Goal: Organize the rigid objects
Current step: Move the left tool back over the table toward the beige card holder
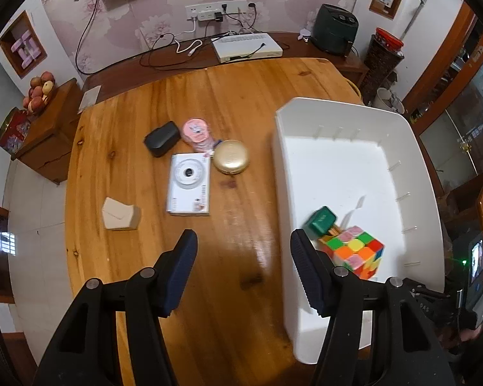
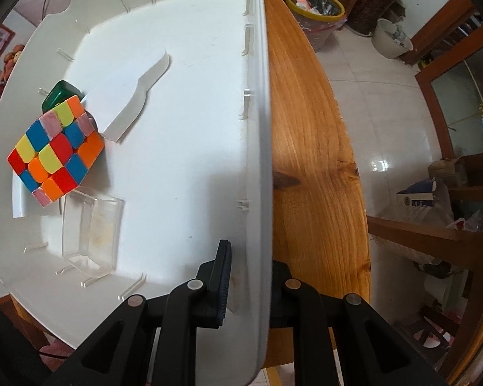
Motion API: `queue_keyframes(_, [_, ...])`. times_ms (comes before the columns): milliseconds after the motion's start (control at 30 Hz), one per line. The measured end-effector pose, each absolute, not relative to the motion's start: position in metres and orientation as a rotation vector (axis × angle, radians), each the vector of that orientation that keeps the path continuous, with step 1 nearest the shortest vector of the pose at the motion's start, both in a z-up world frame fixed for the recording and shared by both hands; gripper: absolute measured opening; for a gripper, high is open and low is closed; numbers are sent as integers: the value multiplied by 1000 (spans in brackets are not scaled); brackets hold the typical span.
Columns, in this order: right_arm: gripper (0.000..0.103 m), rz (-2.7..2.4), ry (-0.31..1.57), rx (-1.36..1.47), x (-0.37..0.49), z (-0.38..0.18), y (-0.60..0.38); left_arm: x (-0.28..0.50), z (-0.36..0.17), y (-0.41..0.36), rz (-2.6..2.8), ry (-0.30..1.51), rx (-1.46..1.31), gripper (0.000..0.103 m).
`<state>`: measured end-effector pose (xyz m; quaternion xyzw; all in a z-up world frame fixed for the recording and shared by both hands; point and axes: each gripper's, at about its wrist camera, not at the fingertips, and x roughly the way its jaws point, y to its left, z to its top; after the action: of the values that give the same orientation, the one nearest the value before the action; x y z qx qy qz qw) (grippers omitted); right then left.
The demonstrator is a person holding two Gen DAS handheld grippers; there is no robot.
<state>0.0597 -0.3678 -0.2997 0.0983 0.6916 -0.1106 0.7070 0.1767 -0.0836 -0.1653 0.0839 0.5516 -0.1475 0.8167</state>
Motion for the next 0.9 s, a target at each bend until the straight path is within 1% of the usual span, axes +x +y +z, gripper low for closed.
queue_keyframes(167, [16, -286, 1525, 215, 58, -298, -359, 187, -170, -58, -307, 1177, 169, 64])
queue_keyframes(400, [16, -354, 1513, 221, 54, -293, -349, 204, -189, -24, -287, 1228, 148, 64])
queue_keyframes(433, [16, -366, 1511, 234, 54, -293, -350, 207, -192, -19, -280, 1238, 146, 65])
queue_keyframes(467, [16, -374, 1508, 239, 53, -293, -350, 209, -195, -15, -272, 1250, 146, 70])
queue_keyframes(533, [17, -396, 1504, 246, 53, -292, -350, 214, -202, -4, -253, 1280, 137, 74])
queue_keyframes(700, [18, -436, 1480, 263, 49, -292, -349, 230, -215, 18, -209, 1308, 159, 74])
queue_keyframes(900, [18, -463, 1459, 289, 45, -291, -351, 250, -227, 46, -169, 1352, 98, 74])
